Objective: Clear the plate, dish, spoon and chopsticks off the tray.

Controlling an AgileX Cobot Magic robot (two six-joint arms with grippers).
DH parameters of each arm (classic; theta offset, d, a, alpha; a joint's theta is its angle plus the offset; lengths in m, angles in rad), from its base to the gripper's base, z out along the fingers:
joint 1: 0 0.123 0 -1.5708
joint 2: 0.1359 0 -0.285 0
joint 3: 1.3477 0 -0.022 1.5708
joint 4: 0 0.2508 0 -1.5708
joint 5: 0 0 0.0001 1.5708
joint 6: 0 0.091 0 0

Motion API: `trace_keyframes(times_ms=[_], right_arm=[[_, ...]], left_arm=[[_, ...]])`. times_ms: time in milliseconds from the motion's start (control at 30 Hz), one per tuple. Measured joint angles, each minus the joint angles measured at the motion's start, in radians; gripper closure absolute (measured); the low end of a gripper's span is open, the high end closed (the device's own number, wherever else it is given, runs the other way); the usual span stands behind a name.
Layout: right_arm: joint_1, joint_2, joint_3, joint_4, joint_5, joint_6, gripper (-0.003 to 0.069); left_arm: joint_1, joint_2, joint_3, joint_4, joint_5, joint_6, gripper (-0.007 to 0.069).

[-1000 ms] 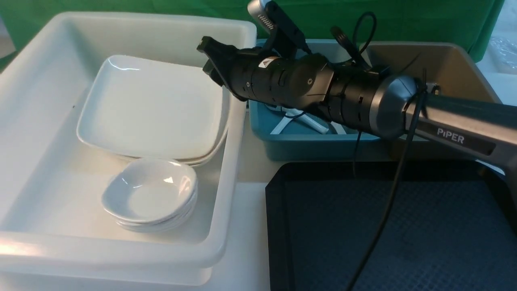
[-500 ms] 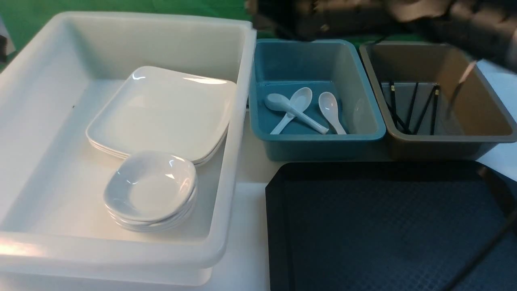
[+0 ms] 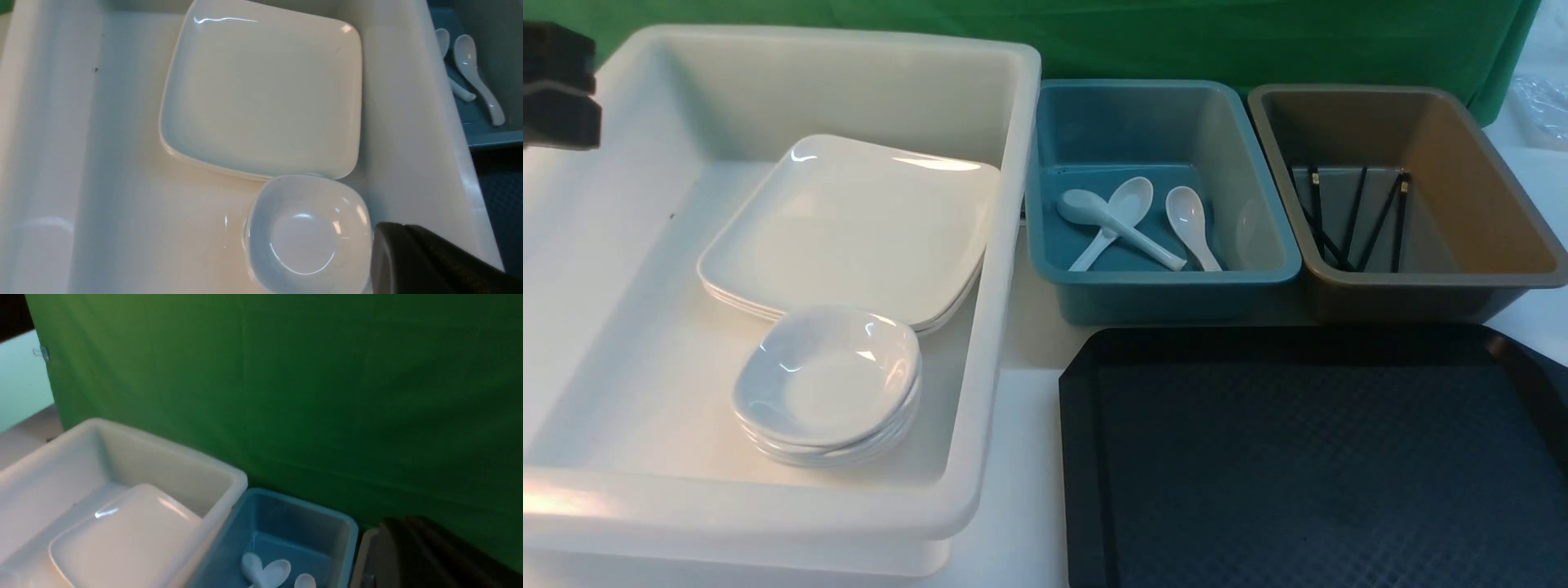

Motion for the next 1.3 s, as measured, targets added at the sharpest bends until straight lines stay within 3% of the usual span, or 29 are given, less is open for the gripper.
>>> trace_keyframes(times_ms=[267, 567, 767, 1133, 1300], right_arm=[[0.0, -0.452, 0.417, -0.172, -0.243, 0.15, 0.0635], [-0.001, -0.867, 0.876, -0.233, -0.567, 0.223, 0.0635], [-0.001, -0.977, 0.925, -0.233, -0.613, 0.232, 0.0619], [-0.001, -0.985, 0.925, -0.233, -0.621, 0.233, 0.0585], [-0.001, -0.985, 0.925, -0.233, -0.62, 0.233, 0.0574]], left_arm=[[-0.082, 0.0, 0.0, -0.079, 0.007, 0.082, 0.0622], [-0.382, -0.047, 0.001, -0.077, 0.018, 0.123, 0.0622], [-0.478, -0.231, 0.086, -0.078, -0.045, 0.114, 0.0622], [-0.479, -0.666, 0.475, -0.071, -0.379, 0.047, 0.0622], [-0.479, -0.774, 0.586, -0.085, -0.452, 0.039, 0.0622]])
